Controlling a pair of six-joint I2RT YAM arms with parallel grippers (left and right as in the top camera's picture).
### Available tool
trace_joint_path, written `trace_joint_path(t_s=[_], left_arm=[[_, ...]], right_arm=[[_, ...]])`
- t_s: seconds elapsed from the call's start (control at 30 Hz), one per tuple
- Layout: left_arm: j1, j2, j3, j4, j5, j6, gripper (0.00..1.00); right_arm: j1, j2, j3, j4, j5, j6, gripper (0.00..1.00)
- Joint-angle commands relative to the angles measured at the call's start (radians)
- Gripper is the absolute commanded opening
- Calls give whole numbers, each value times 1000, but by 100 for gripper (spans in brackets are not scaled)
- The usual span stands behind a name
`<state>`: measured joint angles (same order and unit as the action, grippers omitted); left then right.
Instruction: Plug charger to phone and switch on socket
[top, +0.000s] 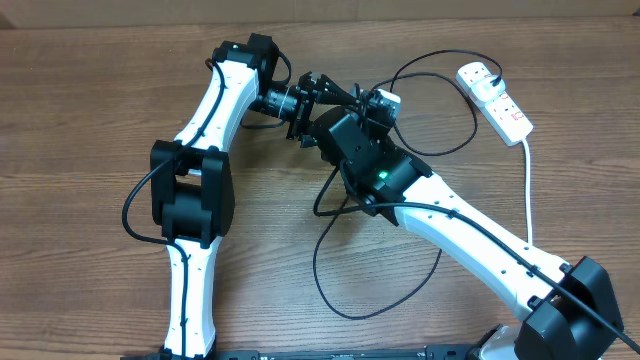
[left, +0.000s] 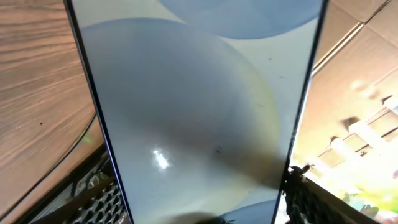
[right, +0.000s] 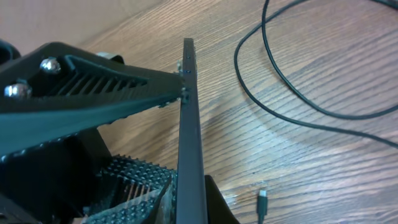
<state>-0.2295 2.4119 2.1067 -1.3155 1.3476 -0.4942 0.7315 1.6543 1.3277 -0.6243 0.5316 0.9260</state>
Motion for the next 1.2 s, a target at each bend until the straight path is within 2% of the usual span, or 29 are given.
trace_joint_path(t_s=[0.0,0.17,0.3,0.43,0.57,0.8,0.97,1.17], left_arm=[[8,0,24,25,30,18,76],[40,0,24,31,29,-27,75],[63,0,24,34,29,-87,76],[79,0,24,35,29,-98,79],[79,0,24,34,29,-117,84],[72,0,24,35,32,-195,84],[72,0,24,34,32,-205,82],[72,0,24,34,32,-255,73]], right_arm=[[-5,-6,28,18,36,134,4],[-6,-11,28,26,89,314,4],[-16,-11,28,56,99,522,4],[-19,-11,28,88,78,712,4],[-19,-11,27,134,-44,785,4],[-19,-11,27,170,-201,991,4],[-19,-11,27,163,-263,1075,4],[-19,-11,27,163,-276,1173,4]])
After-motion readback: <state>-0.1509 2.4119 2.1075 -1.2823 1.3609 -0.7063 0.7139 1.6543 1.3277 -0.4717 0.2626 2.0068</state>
